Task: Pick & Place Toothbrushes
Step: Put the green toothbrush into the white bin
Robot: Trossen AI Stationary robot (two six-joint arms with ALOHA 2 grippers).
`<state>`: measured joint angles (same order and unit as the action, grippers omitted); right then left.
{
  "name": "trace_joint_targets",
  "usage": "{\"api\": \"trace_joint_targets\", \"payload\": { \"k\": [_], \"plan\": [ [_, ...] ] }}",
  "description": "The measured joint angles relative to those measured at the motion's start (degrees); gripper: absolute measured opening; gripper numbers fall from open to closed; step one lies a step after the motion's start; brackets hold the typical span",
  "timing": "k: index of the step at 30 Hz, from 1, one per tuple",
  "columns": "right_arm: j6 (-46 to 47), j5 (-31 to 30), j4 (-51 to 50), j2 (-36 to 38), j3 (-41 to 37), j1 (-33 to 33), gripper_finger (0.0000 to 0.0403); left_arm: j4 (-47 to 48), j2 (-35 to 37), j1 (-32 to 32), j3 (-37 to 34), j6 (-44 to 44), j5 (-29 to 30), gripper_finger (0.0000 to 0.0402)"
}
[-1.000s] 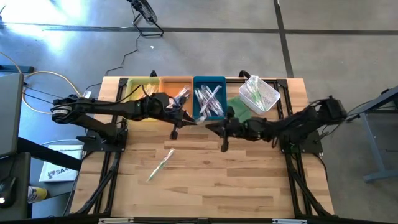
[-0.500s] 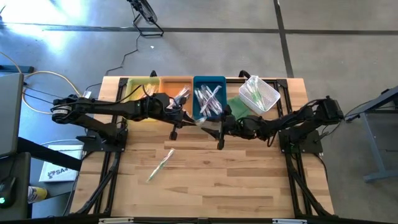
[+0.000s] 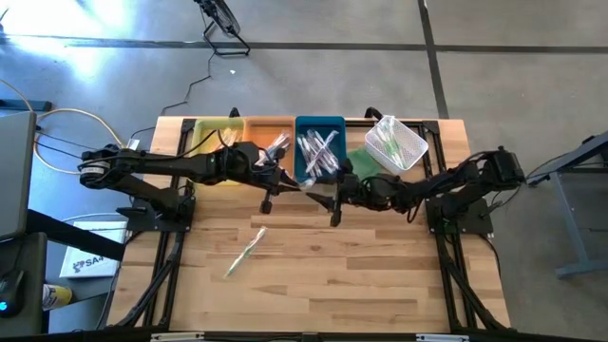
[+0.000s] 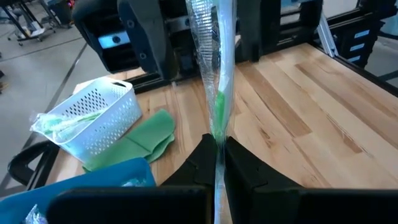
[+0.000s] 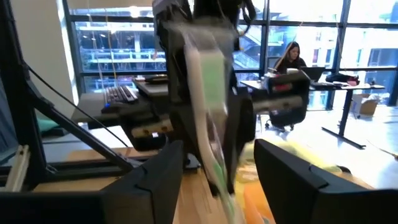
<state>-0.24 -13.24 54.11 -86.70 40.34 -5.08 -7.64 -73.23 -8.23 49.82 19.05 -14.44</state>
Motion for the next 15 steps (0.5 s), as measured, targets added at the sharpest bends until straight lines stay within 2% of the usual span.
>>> {"api": "trace_joint_targets", "payload": {
  "k": [15],
  "plan": [
    [-1.55, 1.4, -1.84, 0.0, 2.38, 0.0, 0.0187, -2.78, -0.04, 0.0, 0.0, -0.87, 0.05, 0.0007]
  ]
}}
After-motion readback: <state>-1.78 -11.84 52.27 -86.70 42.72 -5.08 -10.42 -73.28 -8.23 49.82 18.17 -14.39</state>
